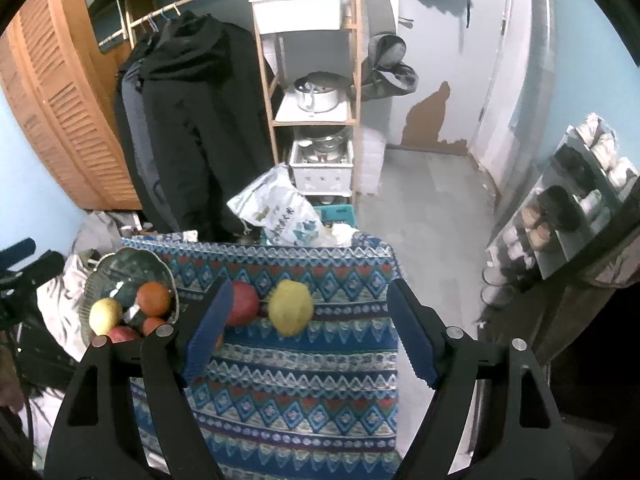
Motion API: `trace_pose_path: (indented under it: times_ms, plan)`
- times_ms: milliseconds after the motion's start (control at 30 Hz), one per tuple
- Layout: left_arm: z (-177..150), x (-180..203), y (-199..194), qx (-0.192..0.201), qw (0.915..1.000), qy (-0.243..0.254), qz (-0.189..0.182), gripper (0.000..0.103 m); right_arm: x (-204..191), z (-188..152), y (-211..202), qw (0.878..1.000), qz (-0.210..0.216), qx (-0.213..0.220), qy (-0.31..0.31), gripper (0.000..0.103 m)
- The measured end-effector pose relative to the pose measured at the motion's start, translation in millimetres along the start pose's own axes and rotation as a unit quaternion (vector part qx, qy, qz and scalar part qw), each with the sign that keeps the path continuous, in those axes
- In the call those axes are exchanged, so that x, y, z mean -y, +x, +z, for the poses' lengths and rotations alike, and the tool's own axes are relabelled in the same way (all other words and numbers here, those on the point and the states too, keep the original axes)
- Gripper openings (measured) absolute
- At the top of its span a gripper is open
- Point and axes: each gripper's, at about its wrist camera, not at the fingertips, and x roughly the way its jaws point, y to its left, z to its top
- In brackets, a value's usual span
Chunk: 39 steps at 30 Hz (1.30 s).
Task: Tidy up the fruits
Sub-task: 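Lift both tools up and away from the glass plate, then grasp a large green pear with the right tool while the left tool grasps a red apple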
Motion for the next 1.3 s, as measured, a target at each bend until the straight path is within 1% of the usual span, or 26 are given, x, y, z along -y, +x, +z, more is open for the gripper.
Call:
trace_pose_path:
  times_ms: [100, 233, 367, 467, 533, 600, 700, 767, 867, 1100, 1300]
  plan:
    - [1, 6, 1, 0.004, 0.9999, 0.01, -0.006, 0.094, 6, -1, 2, 1.0, -0.001, -0.004, -0.002, 0.079]
    - [1, 7, 5, 0.006, 0.9994, 0.002, -0.035, 0.094, 9, -3, 7, 1.0, 0.001, -0.011, -0.003, 0.079]
    - [1, 9, 11, 0.014, 0.9989, 0.006, -0.045, 0.094, 11, -5, 19, 1.0, 0.003, -0.02, -0.002, 0.079]
    - [2, 10, 22, 0.007, 0.9979, 0.005, -0.065, 0.094, 8, -7, 33, 0.999, 0.003, -0.032, -0.007, 0.079]
    - [1, 10, 31, 0.003, 0.9976, -0.002, -0.069, 0.094, 7, -8, 42, 0.999, 0.005, -0.04, -0.008, 0.079]
    - [0, 12, 45, -0.005, 0.9979, -0.004, -0.065, 0.094, 5, -10, 56, 0.999, 0.011, -0.051, -0.006, 0.079]
    - [-5, 16, 72, -0.033, 0.9975, 0.0, -0.062, 0.093, 4, -14, 78, 0.997, 0.021, -0.072, -0.002, 0.079]
    - [-11, 17, 88, -0.047, 0.9967, 0.001, -0.065, 0.088, 3, -16, 93, 0.996, 0.024, -0.085, 0.0, 0.079]
    - [-18, 18, 108, -0.067, 0.9957, 0.006, -0.064, 0.087, 1, -19, 114, 0.994, 0.027, -0.102, -0.002, 0.079]
    - [-26, 20, 140, -0.091, 0.9942, 0.02, -0.054, 0.087, -4, -24, 159, 0.989, 0.036, -0.141, -0.004, 0.079]
    - [-29, 21, 164, -0.115, 0.9915, 0.019, -0.058, 0.087, -7, -35, 197, 0.983, 0.039, -0.177, -0.008, 0.079]
